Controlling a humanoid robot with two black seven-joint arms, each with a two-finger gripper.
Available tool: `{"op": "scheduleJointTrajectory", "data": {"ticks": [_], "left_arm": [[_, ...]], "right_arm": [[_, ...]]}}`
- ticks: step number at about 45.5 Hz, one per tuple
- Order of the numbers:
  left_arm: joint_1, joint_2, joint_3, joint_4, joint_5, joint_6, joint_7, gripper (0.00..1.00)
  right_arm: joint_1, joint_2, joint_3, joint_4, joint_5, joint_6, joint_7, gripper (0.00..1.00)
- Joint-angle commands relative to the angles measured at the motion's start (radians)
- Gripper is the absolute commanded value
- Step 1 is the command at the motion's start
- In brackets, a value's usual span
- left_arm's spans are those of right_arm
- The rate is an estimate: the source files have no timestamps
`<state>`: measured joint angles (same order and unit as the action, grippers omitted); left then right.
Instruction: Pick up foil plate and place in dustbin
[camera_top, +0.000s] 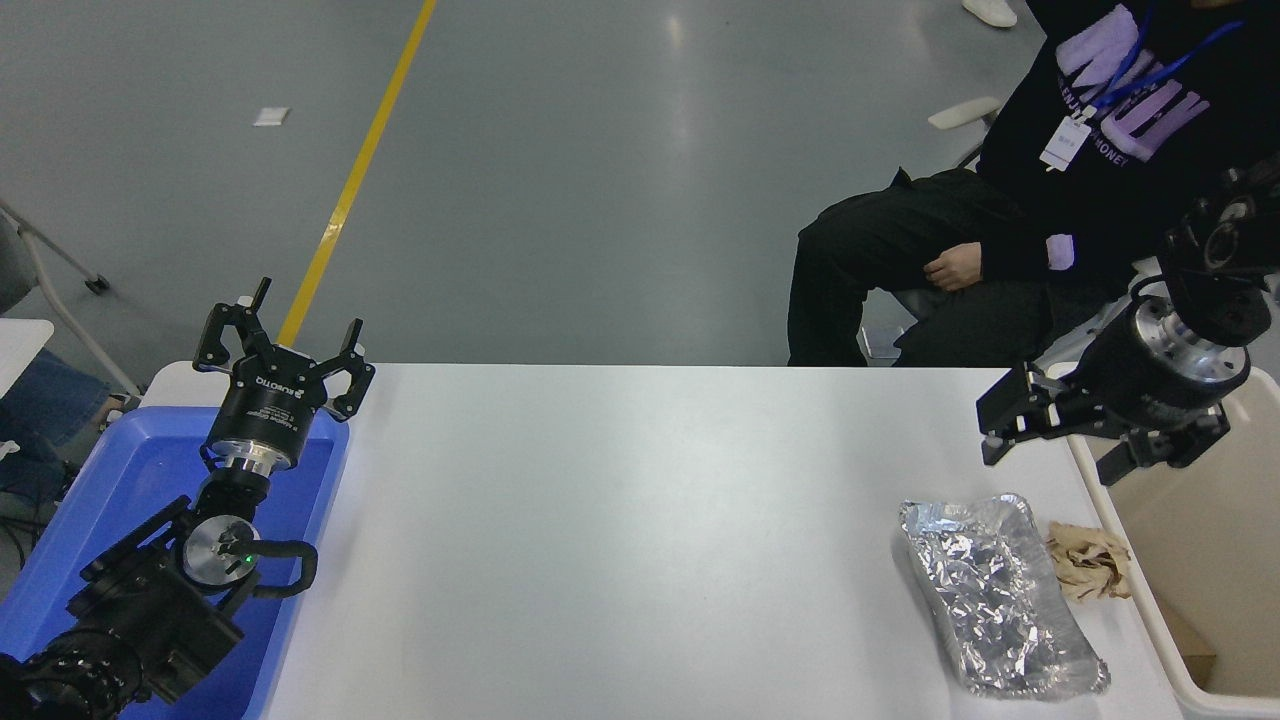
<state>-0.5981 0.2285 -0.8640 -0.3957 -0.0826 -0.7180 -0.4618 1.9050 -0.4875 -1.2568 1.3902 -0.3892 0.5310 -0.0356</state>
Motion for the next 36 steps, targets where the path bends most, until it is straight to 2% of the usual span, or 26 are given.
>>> {"op": "scheduleJointTrajectory", "data": {"ticks": [1, 13, 25, 36], "left_arm": [[0.000, 0.000, -0.001, 0.000, 0.000, 0.000, 0.000, 0.98], [0.000, -0.001, 0.000, 0.000, 0.000, 0.000, 0.000, 0.98], [0.000, -0.001, 0.000, 0.000, 0.000, 0.000, 0.000, 0.98], [0.000, -0.001, 0.000, 0.000, 0.000, 0.000, 0.000, 0.98]], "right_arm": [[-0.303, -0.080, 0.126, -0.105, -0.293, -0.144, -0.098, 1.00], [-0.543, -0.117, 0.295, -0.231, -0.292, -0.181, -0.096, 1.00], [-0.653, -0.114, 0.306, -0.258, -0.290, -0.301, -0.104, 0.99], [-0.718, -0.111, 0.310, -0.356, -0.284, -0.321, -0.102, 0.98]]}}
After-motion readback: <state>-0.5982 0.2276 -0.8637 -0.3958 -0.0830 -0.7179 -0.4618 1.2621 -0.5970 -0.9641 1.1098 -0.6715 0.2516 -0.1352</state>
